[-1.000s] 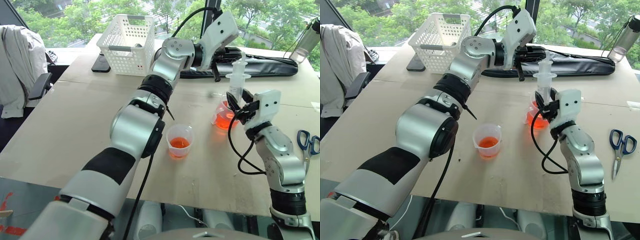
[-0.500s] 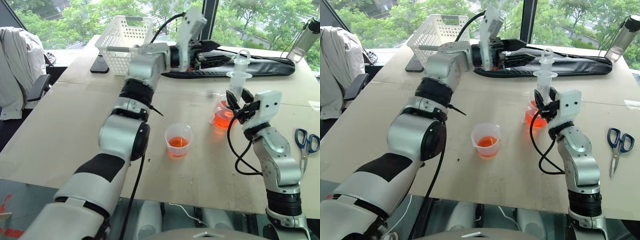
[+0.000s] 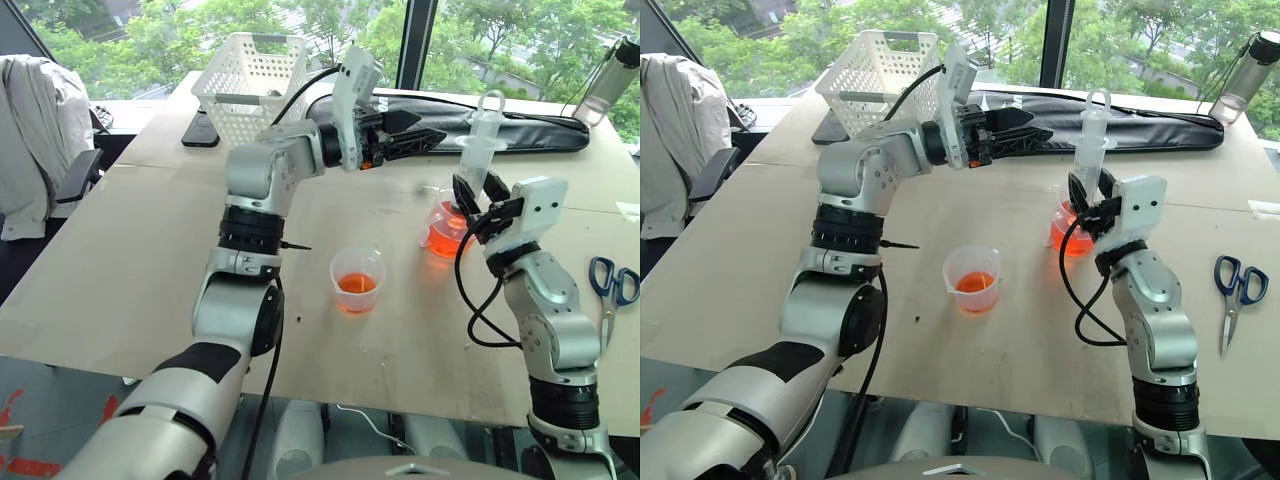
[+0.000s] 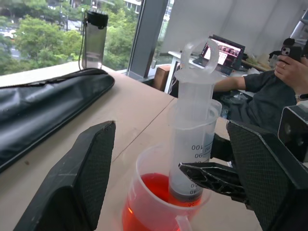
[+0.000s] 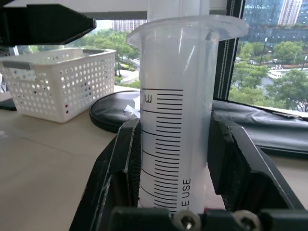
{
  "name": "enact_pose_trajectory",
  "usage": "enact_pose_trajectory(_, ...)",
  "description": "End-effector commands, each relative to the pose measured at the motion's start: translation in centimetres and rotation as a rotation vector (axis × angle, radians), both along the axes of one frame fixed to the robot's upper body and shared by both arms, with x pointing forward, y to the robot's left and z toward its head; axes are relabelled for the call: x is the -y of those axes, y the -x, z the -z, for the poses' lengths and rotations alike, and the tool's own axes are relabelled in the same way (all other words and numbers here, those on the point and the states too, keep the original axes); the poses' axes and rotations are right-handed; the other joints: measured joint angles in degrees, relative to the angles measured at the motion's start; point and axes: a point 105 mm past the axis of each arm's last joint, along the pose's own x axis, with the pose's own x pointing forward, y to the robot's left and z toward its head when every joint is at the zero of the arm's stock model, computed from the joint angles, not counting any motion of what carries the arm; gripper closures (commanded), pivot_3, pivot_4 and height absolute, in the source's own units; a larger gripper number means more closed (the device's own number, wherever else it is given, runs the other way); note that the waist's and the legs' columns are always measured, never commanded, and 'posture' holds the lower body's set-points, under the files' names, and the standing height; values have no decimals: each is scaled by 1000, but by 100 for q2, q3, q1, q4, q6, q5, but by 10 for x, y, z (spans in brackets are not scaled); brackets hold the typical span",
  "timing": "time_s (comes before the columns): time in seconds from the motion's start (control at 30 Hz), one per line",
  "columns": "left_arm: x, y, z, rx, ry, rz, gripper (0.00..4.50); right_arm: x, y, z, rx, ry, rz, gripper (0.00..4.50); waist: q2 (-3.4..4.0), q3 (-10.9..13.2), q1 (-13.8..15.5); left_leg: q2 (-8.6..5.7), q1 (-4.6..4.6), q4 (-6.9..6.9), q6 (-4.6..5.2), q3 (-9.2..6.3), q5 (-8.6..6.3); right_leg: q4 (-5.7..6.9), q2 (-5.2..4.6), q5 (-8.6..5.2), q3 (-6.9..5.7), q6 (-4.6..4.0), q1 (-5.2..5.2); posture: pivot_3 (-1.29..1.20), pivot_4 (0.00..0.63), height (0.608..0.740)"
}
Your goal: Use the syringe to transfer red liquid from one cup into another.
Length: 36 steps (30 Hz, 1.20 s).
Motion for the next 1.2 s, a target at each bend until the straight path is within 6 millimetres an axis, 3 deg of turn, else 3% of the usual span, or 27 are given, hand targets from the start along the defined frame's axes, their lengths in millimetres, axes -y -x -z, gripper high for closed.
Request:
enact_pose_trajectory(0.03,-5,7,-11,28,38,-16,757,0,8,-27,121,-10,-9,2971,0,0,3,0,1,0,0,0,0,2,0,0,0,0,0,0,150,724)
enact_pose_trajectory(0.4,-15,0,-7,22,98,-131,757,17,2,-41,176,-30,62,2971,0,0,16,0,-1,3,0,3,0,-1,-1,0,1,0,1,0,150,724)
enact_pose_trajectory(0.47,-18,-1,-6,23,99,-151,757,17,-1,-35,172,99,75,2971,0,0,18,0,-1,3,0,2,0,-1,-1,0,0,0,1,0,150,724)
enact_pose_trajectory(0.5,-18,-1,-5,28,93,-161,757,17,-2,-32,158,90,67,2971,0,0,20,0,-1,3,0,1,0,-1,-1,0,0,0,1,0,150,724)
enact_pose_trajectory(0.57,-18,-1,-3,36,83,-170,757,30,-4,-38,140,-102,99,2971,-1,0,17,-1,-1,2,0,3,0,-3,-2,0,0,0,3,0,150,724)
enact_pose_trajectory(0.87,-26,-4,-4,55,99,-225,757,25,0,-47,160,-104,36,2980,0,0,15,0,0,0,0,2,0,-2,-1,0,1,0,2,0,150,724)
enact_pose_trajectory(0.97,-33,-5,-5,59,103,-246,757,16,9,-60,195,-135,-58,2980,0,0,14,0,-1,0,0,3,0,-4,-1,0,1,0,2,0,150,724)
enact_pose_trajectory(1.1,-56,-12,-8,31,129,-308,757,-26,41,-80,186,-239,-426,2982,1,1,-8,1,0,-3,0,2,0,-4,-1,0,1,0,2,0,150,724)
enact_pose_trajectory(1.2,-68,-16,-6,28,112,-343,757,-48,59,-77,131,-273,-616,2983,0,0,-3,4,5,-10,0,-4,0,-3,3,0,-3,-1,2,0,150,724)
